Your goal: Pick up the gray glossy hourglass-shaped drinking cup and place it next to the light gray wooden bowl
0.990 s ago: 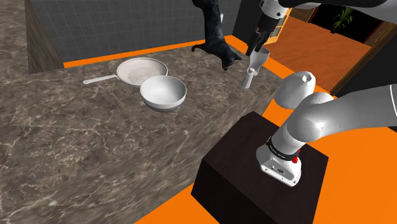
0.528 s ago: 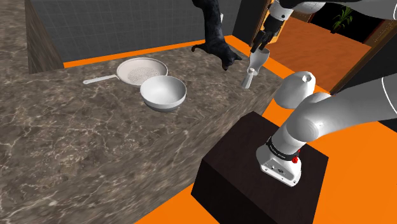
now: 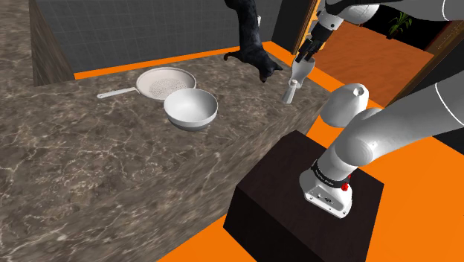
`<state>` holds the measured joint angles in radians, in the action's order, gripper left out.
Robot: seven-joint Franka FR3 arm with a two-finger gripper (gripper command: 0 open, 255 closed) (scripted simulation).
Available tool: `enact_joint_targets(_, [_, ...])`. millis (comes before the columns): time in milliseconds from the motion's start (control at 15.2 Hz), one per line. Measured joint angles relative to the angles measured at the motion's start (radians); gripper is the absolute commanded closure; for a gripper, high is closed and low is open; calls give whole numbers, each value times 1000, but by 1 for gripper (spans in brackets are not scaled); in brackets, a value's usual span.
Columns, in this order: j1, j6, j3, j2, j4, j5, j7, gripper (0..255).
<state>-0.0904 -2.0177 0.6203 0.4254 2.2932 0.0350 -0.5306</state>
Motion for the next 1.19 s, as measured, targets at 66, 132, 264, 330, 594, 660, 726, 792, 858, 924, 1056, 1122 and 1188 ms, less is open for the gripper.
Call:
enact_joint_targets(66, [3,-14,4,-9,5,-4,-3,0])
enact_joint_targets(132, [3,-26,4,-9,17,-4,-3,0])
enact_joint_targets(264, [8,-58,10,-23,36,-11,-8,0])
enact_joint_targets(330, [10,-68,10,-26,44,-12,-8,0])
enact_joint_targets(594, [10,-77,13,-28,51,-13,-11,0])
enact_joint_targets(660, [10,-78,13,-28,51,-13,-11,0])
enact_joint_targets(726, [10,-78,13,-29,51,-13,-11,0])
enact_joint_targets(792, [10,-78,13,-29,51,-13,-11,255])
enact_joint_targets(858, [10,-78,13,-29,51,-13,-11,255])
enact_joint_targets(924, [10,-78,13,-29,51,-13,-11,255])
enact_joint_targets(1056, [10,-78,12,-28,51,-13,-11,255])
enact_joint_targets(1122, [10,-78,12,-28,50,-13,-11,255])
enact_joint_targets(1188, [10,-78,12,-28,50,-14,-11,255])
